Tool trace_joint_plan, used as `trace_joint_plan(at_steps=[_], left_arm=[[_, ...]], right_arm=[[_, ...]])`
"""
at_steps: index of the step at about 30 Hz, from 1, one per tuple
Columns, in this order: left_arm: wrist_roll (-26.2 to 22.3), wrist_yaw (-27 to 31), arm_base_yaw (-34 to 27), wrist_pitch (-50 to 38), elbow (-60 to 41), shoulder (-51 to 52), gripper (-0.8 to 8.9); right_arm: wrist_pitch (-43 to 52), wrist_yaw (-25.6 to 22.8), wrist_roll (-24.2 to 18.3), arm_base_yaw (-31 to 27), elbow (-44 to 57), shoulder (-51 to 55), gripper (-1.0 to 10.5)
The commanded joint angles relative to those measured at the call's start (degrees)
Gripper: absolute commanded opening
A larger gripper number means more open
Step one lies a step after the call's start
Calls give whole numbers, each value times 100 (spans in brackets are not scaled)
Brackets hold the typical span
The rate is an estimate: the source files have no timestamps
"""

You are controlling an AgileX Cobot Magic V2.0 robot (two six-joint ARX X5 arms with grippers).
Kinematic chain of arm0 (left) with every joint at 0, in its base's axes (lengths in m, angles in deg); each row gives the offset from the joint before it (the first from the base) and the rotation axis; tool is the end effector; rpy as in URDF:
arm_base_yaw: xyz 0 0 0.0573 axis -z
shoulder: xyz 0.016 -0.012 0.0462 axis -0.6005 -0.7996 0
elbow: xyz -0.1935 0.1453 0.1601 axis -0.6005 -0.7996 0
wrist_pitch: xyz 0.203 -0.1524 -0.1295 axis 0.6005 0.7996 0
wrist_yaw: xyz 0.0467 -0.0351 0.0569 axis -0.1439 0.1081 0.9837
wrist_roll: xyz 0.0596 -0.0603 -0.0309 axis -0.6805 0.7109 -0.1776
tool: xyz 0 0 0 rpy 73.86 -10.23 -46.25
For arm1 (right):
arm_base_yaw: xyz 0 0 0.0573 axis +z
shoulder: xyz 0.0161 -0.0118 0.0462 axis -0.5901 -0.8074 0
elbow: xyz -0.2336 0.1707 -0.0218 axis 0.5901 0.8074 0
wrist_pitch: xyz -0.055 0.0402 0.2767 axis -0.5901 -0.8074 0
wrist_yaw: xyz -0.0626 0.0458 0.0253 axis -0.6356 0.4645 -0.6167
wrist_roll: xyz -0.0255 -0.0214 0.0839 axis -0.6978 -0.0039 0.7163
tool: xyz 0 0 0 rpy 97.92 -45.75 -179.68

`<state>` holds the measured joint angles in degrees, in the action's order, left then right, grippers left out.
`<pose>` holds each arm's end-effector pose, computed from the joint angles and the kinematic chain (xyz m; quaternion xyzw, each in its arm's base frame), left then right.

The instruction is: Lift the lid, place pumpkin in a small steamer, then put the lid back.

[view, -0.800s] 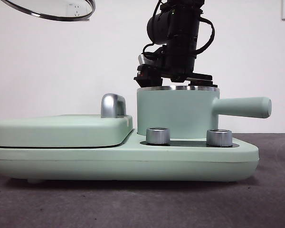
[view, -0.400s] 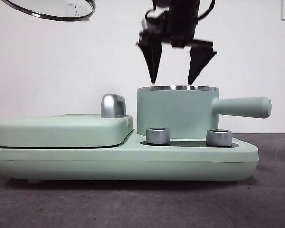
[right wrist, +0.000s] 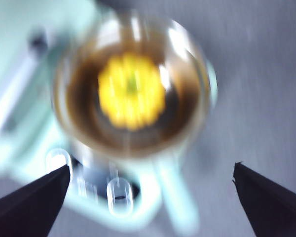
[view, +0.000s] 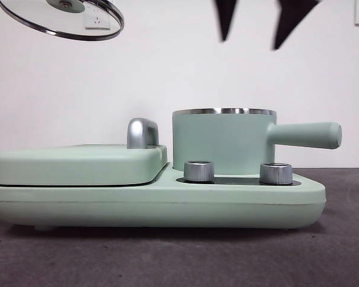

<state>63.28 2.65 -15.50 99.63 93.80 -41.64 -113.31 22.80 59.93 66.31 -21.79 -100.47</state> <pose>0.2940 -0.1248 0.4174 0.1125 0.2968 -0.2528 0.9140 0.3238 0.1854 0.3822 -0.1038 0.5188 0.1826 0.8287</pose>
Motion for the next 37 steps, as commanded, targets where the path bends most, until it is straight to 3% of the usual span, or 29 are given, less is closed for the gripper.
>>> trace_joint_plan(at_steps=[1,8,11,19,22,28,34,37], left_arm=[[92,-42,57,-175,116,-157,15],[177,-170,326,-337,116,-553,15],[201,-358,503,-603,116,-776,15],[258,-470,1060,-1733,116,-1364,15],[254,-470,1283,-2175,116,-1611,15],[7,-470,1764,-3010,118,-2140,15],[-509,-461,2024,-3257,118,-2557,16],[-535,-461,2046,-3257,118,-2695,16]], right_arm=[[-459,-24,-46,31,850,802,526],[-424,33,-42,48,2677,2953,526],[33,107,127,48,3357,3930,526],[1366,1318,450,48,4946,6183,526],[1432,1569,520,48,5276,6719,526],[1401,1565,717,48,5567,7396,526],[1381,1569,732,48,5571,7554,526],[1392,1567,730,48,5571,7554,526]])
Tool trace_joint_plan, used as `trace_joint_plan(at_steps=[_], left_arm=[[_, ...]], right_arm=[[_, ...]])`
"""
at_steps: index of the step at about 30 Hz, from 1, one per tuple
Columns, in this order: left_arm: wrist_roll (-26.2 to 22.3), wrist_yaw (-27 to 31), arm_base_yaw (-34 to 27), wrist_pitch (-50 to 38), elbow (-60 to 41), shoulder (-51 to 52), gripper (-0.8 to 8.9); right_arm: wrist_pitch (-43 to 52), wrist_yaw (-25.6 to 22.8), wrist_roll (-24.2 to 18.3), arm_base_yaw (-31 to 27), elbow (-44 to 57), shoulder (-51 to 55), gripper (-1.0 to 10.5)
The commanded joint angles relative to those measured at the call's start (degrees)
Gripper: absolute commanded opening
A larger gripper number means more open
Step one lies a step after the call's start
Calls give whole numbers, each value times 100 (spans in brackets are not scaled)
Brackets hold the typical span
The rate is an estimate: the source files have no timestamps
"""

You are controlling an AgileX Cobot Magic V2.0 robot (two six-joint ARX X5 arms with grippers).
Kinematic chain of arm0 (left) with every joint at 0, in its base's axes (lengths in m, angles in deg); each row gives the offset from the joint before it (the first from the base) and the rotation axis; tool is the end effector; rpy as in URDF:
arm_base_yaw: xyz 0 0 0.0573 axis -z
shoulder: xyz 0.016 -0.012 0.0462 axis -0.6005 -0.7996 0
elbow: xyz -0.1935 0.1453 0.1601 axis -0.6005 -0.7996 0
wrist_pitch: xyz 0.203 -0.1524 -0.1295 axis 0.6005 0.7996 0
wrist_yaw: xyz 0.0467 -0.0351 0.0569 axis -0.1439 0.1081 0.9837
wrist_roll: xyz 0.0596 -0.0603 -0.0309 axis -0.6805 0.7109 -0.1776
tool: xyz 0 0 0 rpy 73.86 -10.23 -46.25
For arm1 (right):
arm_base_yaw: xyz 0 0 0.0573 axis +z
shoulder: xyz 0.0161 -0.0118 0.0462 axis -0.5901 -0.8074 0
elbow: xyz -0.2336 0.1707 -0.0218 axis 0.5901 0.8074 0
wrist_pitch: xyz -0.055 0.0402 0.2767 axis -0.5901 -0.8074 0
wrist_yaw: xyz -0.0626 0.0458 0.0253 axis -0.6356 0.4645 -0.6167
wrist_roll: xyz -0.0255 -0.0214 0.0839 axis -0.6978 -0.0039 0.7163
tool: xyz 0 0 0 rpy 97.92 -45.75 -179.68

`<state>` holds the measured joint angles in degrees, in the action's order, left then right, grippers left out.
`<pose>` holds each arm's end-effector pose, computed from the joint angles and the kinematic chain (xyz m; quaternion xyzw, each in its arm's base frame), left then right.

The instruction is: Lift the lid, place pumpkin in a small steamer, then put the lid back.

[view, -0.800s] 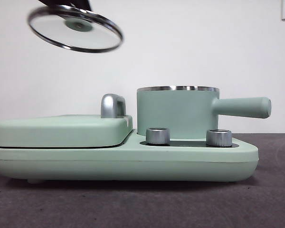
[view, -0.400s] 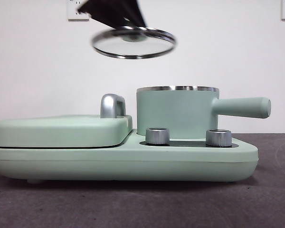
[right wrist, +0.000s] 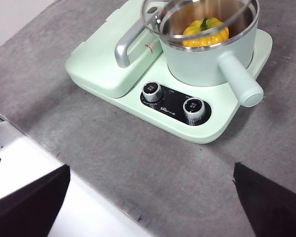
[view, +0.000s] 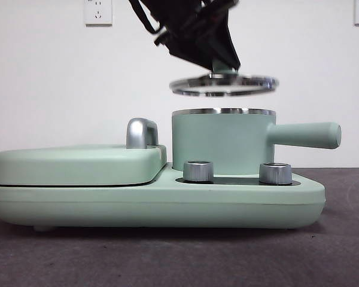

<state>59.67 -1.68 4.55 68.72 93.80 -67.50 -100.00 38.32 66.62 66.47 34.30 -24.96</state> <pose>0.3519 -0.3304 0.3081 0.1664 0.2186 -0.4503 0.8496 0.0546 0.0535 0.3315 0.0584 0.3037 0.3308 0.8916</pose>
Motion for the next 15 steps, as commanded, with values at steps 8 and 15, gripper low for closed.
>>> trace_joint_plan(at_steps=[8,15], left_arm=[[-177,-28,31,-232,118,-271,16],[-157,-13,7,-555,118,-315,16]], right_arm=[[57,15,63,33,-37,2,526],[55,17,114,33,-37,2,526]])
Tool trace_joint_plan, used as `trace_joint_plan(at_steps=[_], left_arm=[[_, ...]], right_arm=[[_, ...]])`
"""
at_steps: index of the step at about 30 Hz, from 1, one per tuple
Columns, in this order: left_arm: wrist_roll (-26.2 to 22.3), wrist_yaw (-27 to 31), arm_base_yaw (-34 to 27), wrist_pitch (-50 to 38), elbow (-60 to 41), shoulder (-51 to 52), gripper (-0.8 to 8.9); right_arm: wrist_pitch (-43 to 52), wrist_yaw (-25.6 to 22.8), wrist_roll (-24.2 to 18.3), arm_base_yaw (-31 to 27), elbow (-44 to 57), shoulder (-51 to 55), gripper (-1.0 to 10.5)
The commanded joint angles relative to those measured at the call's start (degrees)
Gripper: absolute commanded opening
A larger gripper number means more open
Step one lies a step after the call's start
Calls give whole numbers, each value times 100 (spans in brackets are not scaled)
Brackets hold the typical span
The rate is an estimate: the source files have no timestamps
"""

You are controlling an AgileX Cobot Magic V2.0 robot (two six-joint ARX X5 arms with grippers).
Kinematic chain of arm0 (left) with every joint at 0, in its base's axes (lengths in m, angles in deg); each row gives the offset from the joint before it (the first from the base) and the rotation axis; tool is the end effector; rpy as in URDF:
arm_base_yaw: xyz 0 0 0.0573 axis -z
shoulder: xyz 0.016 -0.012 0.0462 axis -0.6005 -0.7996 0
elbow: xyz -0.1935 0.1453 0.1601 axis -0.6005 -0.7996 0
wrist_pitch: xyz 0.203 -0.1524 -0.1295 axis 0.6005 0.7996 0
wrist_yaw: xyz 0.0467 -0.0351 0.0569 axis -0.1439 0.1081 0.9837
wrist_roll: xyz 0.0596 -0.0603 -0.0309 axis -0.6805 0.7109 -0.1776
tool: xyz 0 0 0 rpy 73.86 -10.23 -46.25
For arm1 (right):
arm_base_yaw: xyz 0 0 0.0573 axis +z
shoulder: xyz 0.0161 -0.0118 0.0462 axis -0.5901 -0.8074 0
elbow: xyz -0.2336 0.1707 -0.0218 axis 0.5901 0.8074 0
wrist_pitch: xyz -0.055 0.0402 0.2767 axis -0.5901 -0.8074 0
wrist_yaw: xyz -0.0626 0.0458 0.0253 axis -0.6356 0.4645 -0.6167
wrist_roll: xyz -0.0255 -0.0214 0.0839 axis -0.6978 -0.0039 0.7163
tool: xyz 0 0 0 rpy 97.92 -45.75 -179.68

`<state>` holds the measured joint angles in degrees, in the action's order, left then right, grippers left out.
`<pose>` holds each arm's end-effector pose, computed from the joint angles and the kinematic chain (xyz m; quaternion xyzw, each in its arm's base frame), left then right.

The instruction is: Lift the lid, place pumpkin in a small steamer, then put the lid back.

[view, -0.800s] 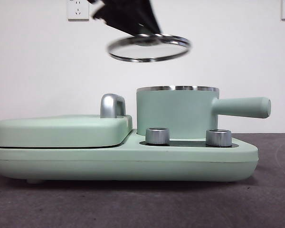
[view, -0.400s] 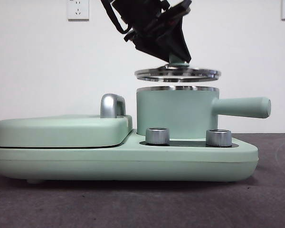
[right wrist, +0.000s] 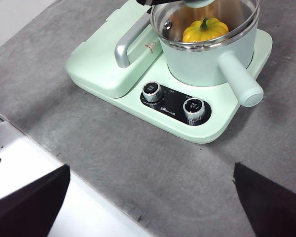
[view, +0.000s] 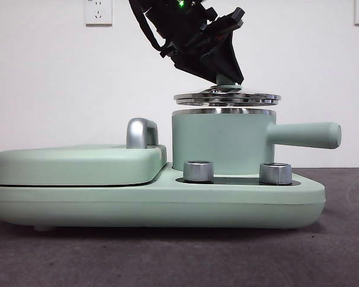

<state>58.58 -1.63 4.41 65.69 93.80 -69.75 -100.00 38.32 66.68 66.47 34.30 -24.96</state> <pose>0.3616 -0.3373 0.2962 0.1729 0.2081 -0.4510 0.8505 0.0546 0.0535 0.3315 0.0589 0.3039 0.3306 0.8916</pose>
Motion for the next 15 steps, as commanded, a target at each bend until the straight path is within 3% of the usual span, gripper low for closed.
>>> trace_joint_plan(at_steps=[1,15], left_arm=[[-50,-4,15,-269,118,-90,16],[216,55,-66,-225,118,-374,15]], right_arm=[[55,17,114,33,-37,2,526],[57,15,258,33,-37,2,526]])
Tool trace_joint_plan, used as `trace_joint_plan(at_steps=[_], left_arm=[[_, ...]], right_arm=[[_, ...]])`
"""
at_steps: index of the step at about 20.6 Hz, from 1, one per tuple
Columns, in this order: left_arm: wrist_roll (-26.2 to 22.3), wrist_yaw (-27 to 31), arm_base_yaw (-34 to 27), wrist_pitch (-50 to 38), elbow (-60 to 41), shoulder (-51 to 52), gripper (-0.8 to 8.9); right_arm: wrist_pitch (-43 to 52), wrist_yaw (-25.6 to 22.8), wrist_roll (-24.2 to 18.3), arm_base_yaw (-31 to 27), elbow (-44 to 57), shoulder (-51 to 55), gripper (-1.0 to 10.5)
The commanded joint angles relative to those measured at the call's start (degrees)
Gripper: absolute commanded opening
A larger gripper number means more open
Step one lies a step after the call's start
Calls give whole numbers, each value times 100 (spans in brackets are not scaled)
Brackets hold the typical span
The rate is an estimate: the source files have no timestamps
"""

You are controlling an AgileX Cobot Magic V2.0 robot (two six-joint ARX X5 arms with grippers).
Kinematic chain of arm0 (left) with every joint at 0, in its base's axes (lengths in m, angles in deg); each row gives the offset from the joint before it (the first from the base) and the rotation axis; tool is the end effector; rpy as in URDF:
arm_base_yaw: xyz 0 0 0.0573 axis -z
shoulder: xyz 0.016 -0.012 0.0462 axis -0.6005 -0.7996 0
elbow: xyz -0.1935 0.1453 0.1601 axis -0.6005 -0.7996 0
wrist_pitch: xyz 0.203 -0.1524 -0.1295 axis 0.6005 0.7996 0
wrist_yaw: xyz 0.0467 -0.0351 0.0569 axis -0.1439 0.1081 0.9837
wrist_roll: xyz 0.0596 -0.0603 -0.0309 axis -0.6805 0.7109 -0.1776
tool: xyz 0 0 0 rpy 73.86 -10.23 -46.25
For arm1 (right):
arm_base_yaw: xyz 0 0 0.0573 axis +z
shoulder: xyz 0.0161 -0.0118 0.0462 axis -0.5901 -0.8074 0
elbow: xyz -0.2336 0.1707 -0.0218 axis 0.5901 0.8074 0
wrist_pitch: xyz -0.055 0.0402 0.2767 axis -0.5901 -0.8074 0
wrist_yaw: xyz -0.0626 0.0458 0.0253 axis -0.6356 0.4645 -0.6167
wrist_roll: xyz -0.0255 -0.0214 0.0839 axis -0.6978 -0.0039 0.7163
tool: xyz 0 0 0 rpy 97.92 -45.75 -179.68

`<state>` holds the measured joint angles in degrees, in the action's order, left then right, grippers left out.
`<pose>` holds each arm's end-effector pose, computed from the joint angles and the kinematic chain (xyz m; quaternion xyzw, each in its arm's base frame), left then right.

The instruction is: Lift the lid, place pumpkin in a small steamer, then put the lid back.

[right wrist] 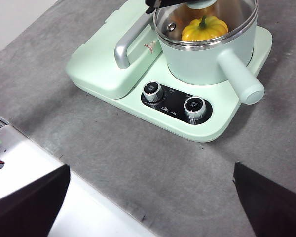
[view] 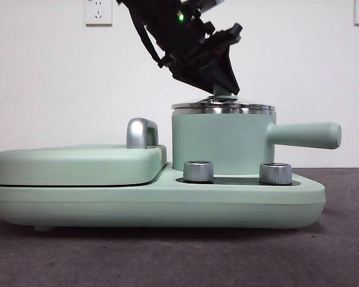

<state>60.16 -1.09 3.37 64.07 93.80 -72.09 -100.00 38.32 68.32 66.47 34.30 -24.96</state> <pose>0.3756 -0.3365 0.2800 0.1620 0.2218 -0.4361 0.8570 0.0546 0.0535 0.3315 0.0717 0.3086 0.3262 0.8906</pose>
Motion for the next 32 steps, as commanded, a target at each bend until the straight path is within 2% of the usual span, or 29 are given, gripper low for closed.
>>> trace_joint_plan(at_steps=[1,8,14,23,28,32], left_arm=[[74,0,39,-44,118,-155,15],[85,170,28,216,118,-192,15],[599,302,24,352,127,-192,15],[717,302,24,693,494,-192,16],[614,297,24,649,494,-216,18],[13,271,26,658,494,-238,18]], right_arm=[[57,15,96,33,-37,2,526],[59,11,177,33,-37,2,526],[59,-26,195,33,-37,2,526],[61,-26,214,33,-37,2,526],[59,-22,308,33,-37,2,526],[57,-11,323,33,-37,2,526]])
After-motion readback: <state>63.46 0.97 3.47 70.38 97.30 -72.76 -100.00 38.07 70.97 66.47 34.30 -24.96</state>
